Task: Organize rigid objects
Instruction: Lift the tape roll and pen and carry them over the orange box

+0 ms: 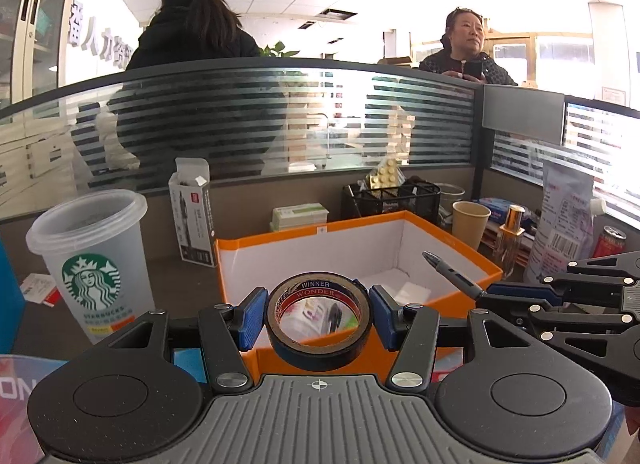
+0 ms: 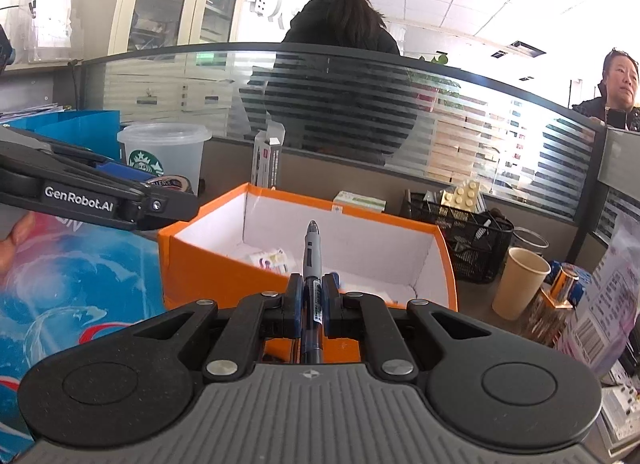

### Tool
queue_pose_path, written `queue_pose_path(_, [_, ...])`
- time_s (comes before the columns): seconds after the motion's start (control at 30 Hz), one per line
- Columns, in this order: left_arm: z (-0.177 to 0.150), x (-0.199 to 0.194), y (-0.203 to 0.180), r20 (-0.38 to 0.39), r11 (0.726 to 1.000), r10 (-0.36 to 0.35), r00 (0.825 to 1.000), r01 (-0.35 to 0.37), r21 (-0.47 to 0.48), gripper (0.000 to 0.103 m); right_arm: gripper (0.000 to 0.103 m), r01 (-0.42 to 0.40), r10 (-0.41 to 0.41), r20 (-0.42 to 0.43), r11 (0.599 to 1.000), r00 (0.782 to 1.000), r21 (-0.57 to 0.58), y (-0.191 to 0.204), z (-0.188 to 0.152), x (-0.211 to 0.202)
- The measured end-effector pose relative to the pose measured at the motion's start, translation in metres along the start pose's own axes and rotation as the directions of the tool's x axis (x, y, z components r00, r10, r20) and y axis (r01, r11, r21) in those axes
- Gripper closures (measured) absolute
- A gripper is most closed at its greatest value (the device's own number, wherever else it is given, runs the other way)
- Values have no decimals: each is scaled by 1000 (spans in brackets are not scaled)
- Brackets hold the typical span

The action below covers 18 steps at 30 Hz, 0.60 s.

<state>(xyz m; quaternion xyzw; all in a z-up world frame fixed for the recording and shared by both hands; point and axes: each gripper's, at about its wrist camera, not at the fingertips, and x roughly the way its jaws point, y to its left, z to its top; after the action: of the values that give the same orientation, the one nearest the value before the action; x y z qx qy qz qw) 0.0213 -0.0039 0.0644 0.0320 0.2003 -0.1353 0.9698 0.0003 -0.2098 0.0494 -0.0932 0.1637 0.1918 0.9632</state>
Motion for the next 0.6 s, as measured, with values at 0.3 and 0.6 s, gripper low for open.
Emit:
queue_pose_path(0.3, [12, 35, 3, -17, 1000, 4, 1000, -5, -15, 50, 94, 2, -3, 26, 1000, 1000, 19, -16, 19, 26])
queue_pose_path(0.6, [23, 69, 9, -46, 999, 11, 999, -13, -32, 50, 94, -5, 4, 34, 999, 999, 32, -31, 37, 57])
